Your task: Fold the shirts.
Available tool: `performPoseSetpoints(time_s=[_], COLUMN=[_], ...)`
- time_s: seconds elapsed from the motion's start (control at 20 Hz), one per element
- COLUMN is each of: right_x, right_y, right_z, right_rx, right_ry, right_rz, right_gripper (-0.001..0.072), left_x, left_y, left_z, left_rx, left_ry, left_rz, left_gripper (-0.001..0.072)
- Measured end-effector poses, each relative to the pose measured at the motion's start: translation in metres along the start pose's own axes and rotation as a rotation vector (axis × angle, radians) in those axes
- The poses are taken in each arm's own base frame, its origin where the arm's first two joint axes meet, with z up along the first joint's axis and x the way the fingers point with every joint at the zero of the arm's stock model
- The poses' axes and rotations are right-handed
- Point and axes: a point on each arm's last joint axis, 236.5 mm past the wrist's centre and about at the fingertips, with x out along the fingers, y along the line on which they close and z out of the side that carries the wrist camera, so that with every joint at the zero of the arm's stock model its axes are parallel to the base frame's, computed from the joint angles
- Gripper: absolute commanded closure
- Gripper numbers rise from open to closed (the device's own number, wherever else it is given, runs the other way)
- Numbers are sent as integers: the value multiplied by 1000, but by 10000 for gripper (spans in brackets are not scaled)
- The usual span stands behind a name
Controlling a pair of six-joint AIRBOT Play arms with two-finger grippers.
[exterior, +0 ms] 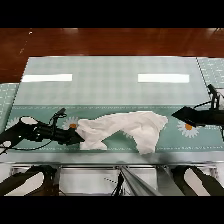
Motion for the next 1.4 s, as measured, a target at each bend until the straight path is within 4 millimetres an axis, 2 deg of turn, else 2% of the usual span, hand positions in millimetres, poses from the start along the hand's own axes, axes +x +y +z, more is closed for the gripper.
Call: performPoseSetpoints(time_s=[0.15, 0.3, 0.35, 0.4, 0.5, 0.55, 0.7, 0.8, 0.95, 1.05, 1.15, 1.25, 1.4], right_x=[21, 37, 42, 46, 52, 55, 55, 47, 11, -32, -86, -148, -237], right_y=[15, 24, 29, 33, 41, 44, 50, 60, 89, 114, 142, 171, 213], right_z=[-17, -22, -21, -19, -10, -4, 12, 24, 53, 80, 104, 122, 132], right_rx=[2, 10, 12, 15, 23, 24, 17, -18, -147, -260, -372, -456, -536], right_ry=[31, 24, 12, -5, -54, -84, -153, -190, -288, -401, -535, -683, -886], right_rz=[57, 73, 78, 80, 84, 83, 80, 89, 97, 86, 60, 36, 26], right_gripper=[127, 139, 211, 335, 635, 675, 676, 676, 676, 676, 676, 676, 676], left_x=[0, 0, 0, 0, 0, 0, -1, -6, -32, -70, -125, -192, -286], left_y=[-1, -2, -3, -3, -3, -3, -5, -12, -46, -83, -135, -195, -287], left_z=[-2, -3, -4, -4, -5, -5, -6, -2, 22, 47, 67, 74, 51], left_rx=[4, 5, 6, 7, 7, 7, 10, 36, 155, 276, 427, 582, 809], left_ry=[7, 15, 16, 18, 21, 22, 23, 8, -94, -232, -402, -593, -863], left_rz=[-5, -10, -11, -13, -15, -15, -17, -25, -39, -31, -17, 8, 59], left_gripper=[686, 686, 686, 686, 686, 686, 686, 686, 686, 687, 686, 687, 687])
